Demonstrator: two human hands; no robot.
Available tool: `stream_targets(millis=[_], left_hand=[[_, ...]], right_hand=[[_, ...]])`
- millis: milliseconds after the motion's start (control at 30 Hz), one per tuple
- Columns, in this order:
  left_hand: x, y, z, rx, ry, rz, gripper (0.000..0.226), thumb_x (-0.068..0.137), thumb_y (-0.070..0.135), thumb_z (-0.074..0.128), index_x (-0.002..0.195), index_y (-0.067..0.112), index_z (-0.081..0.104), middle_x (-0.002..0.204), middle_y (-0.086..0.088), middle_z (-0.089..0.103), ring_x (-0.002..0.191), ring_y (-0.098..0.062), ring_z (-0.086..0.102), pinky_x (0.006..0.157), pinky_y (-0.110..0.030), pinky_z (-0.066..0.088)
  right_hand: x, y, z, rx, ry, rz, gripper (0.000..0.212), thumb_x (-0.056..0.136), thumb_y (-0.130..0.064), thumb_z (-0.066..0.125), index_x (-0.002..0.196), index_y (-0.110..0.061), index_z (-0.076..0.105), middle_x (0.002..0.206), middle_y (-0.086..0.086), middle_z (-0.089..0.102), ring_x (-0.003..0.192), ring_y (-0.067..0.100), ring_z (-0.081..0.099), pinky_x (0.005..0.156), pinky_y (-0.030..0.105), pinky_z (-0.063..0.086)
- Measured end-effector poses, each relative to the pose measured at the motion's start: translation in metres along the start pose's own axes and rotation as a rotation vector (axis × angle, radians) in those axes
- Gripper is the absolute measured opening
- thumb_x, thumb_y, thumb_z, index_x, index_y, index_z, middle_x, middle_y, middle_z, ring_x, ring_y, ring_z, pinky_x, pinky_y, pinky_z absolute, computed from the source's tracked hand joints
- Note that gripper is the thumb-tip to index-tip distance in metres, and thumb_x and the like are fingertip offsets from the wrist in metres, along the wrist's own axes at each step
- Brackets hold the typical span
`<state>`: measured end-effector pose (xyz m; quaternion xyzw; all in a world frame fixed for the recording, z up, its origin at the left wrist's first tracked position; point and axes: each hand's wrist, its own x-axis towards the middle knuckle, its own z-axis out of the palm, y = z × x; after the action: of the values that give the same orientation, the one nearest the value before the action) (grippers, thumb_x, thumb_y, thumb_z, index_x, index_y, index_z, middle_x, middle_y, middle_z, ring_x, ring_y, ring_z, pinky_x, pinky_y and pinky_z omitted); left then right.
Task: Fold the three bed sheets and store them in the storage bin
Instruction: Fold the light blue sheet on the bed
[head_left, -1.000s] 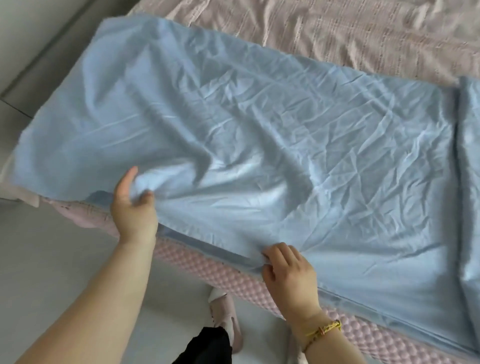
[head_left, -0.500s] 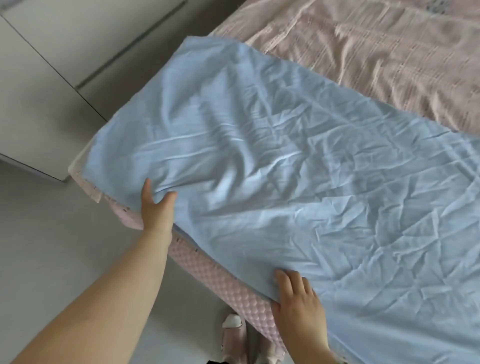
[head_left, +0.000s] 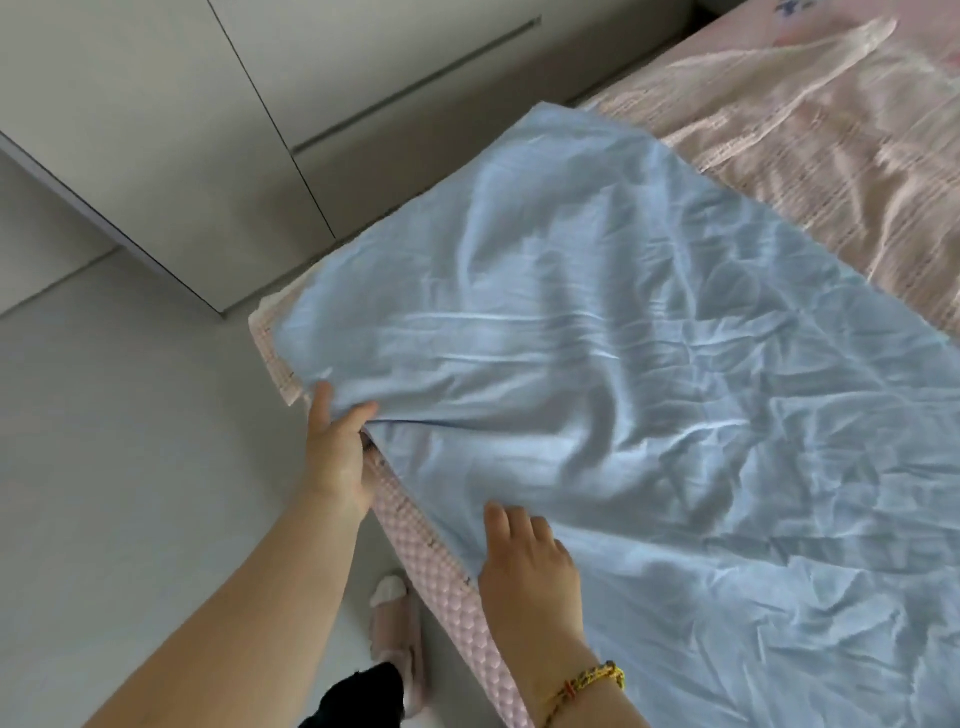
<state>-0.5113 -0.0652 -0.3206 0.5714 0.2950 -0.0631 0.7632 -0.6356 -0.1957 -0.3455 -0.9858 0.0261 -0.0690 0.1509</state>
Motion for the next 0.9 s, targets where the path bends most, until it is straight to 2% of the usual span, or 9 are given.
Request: stream_targets(millis=[100,200,333,400,467,567,667,767,900], left_hand=[[0.033,0.020,-0.005,0.052,0.094,-0.018,0.054,0.088,0.001,0.049,0.138,0.020,0.039,0.137,-0.005,0.048,0.119,-0.027,0.052,0.094,-0.039,0.046],[0.078,0.053,-0.010,0.162,0.099,-0.020,0.051,0.086,-0.002,0.053,0.131,0.020,0.047,0.133,-0.006,0.050,0.115,-0.027,0.053,0.099,-0.044,0.044],[0.100,0.083,-0.007,0.546,-0.003,0.289,0.046,0.085,-0.007,0.052,0.126,0.013,0.053,0.124,0.003,0.051,0.108,-0.010,0.049,0.092,-0.019,0.042],[0.115,0.096,-0.015,0.684,-0.012,0.389,0.043,0.087,-0.001,0.053,0.127,0.015,0.053,0.120,0.007,0.053,0.108,-0.010,0.048,0.095,-0.017,0.037],[0.134,0.101,-0.029,0.656,0.046,0.357,0.045,0.087,-0.001,0.053,0.127,0.020,0.053,0.121,0.002,0.057,0.104,-0.019,0.055,0.093,-0.023,0.045],[0.158,0.102,-0.045,0.492,0.084,0.112,0.045,0.086,-0.011,0.046,0.108,0.028,0.052,0.101,-0.001,0.060,0.078,-0.016,0.058,0.054,-0.012,0.050],[0.173,0.100,-0.052,0.613,0.043,0.039,0.042,0.087,0.003,0.056,0.126,0.019,0.049,0.120,-0.007,0.057,0.108,-0.027,0.054,0.078,-0.018,0.042],[0.184,0.102,-0.048,0.758,-0.096,0.088,0.030,0.082,0.031,0.062,0.108,0.018,0.059,0.107,-0.001,0.056,0.099,-0.017,0.050,0.067,-0.015,0.037],[0.194,0.107,-0.037,1.138,-0.168,0.144,0.041,0.083,0.027,0.065,0.117,0.008,0.053,0.109,-0.004,0.056,0.100,-0.026,0.054,0.078,-0.028,0.037]], right_hand=[[0.028,-0.022,0.011,0.000,-0.040,0.031,0.064,0.012,-0.010,0.080,0.071,-0.017,0.057,0.047,-0.004,0.051,0.037,0.010,0.050,0.032,0.017,0.034],[0.064,-0.056,0.026,0.001,-0.064,0.066,0.055,0.010,-0.020,0.085,0.062,-0.021,0.066,0.048,-0.007,0.053,0.038,0.007,0.052,0.031,0.017,0.033],[0.106,-0.084,0.032,0.032,0.003,0.093,0.038,0.023,-0.019,0.076,0.058,-0.021,0.061,0.048,-0.008,0.053,0.039,0.008,0.052,0.031,0.017,0.031],[0.126,-0.092,0.038,0.058,0.036,0.093,0.031,0.028,-0.017,0.066,0.058,-0.020,0.058,0.047,-0.007,0.053,0.039,0.010,0.052,0.031,0.017,0.030],[0.133,-0.093,0.045,0.064,-0.014,0.071,0.039,0.024,-0.015,0.076,0.059,-0.020,0.059,0.051,-0.008,0.055,0.042,0.010,0.054,0.032,0.017,0.032],[0.134,-0.091,0.056,0.057,-0.133,0.063,0.054,0.014,-0.020,0.085,0.063,-0.024,0.062,0.056,-0.012,0.058,0.046,0.007,0.057,0.035,0.014,0.035],[0.134,-0.091,0.059,0.070,-0.194,0.080,0.054,0.014,-0.023,0.085,0.063,-0.025,0.061,0.056,-0.013,0.058,0.047,0.006,0.057,0.037,0.013,0.036],[0.142,-0.095,0.056,0.081,-0.213,0.106,0.054,0.015,-0.028,0.087,0.060,-0.026,0.057,0.053,-0.014,0.056,0.045,0.003,0.056,0.034,0.012,0.032],[0.150,-0.097,0.059,0.078,-0.111,0.063,0.039,0.042,-0.015,0.071,0.066,-0.025,0.042,0.046,-0.013,0.052,0.038,0.005,0.051,0.031,0.015,0.005]])
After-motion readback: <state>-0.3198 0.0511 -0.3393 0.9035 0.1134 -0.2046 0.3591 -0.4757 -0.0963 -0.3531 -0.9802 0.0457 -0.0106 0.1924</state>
